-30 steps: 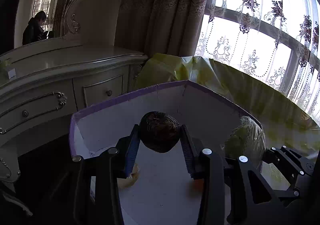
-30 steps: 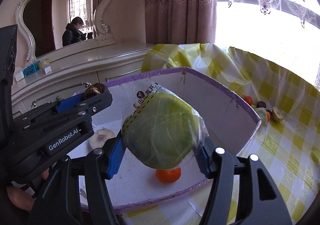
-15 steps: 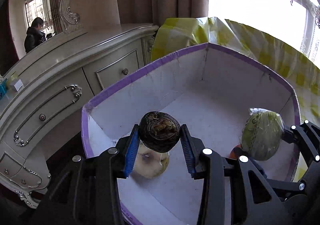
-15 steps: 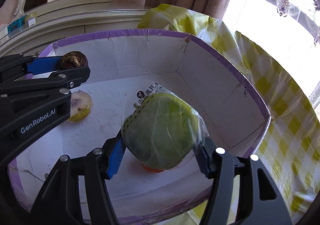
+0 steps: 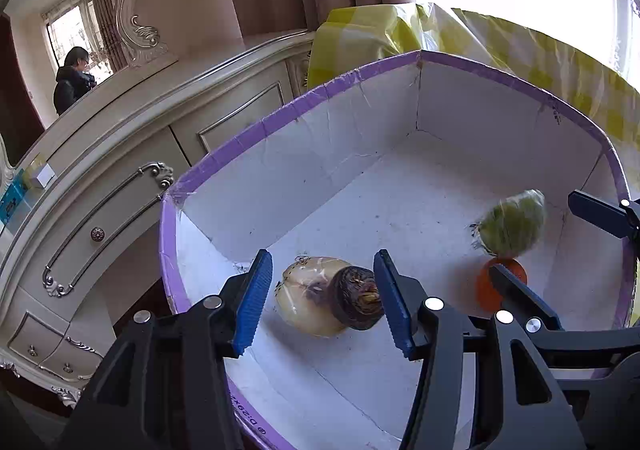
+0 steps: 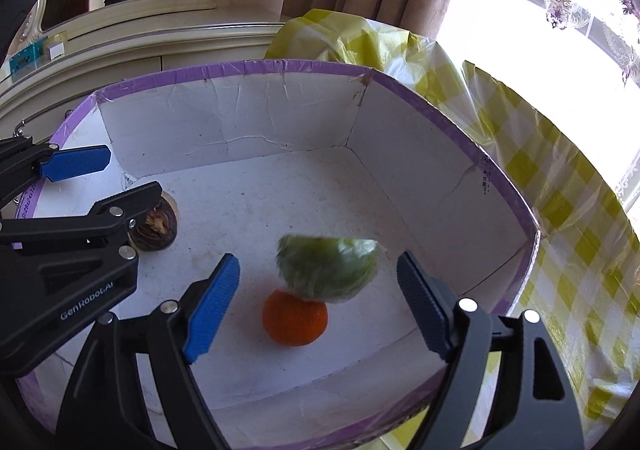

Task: Organize fruits
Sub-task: 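Lower both held fruits into the box and open both tools, then withdraw both tools from the box back over the table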

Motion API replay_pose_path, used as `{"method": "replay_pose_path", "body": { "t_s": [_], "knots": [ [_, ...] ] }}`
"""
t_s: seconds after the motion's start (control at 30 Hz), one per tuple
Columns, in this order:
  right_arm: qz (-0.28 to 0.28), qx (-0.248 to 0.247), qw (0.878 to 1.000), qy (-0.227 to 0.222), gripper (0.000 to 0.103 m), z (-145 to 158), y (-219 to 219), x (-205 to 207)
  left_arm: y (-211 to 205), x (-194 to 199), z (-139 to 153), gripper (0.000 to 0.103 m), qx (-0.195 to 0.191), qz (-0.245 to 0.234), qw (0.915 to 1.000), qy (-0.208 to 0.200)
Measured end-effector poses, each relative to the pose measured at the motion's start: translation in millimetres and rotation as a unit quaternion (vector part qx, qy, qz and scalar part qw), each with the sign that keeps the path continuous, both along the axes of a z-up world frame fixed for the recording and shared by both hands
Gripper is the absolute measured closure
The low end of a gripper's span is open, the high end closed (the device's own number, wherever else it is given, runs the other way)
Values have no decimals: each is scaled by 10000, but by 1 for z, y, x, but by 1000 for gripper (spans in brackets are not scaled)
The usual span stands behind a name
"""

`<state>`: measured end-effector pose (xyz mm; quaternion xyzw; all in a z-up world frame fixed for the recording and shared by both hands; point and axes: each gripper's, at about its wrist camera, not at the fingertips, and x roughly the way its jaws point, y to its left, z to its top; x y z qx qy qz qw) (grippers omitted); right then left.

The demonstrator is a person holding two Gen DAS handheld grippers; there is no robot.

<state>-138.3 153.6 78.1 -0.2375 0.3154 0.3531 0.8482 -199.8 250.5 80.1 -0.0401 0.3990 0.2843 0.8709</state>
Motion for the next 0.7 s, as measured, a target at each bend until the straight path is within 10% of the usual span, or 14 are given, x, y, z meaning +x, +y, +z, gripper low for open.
{"method": "replay_pose_path", "body": {
  "t_s": [0.13, 0.4, 0.7],
  "knots": [
    [10, 62, 9999, -113, 10, 2, 0, -3, -11, -5, 12, 16, 767, 373, 9962, -189],
    [134, 356, 9981, -490, 5, 16, -13, -13, -18, -5, 23, 16, 1016, 497, 9932, -284],
    [-352, 1351, 9717, -1907, 2, 64, -85, -25, -64, -45, 112, 16, 1118, 343, 9519, -2832]
  ]
}}
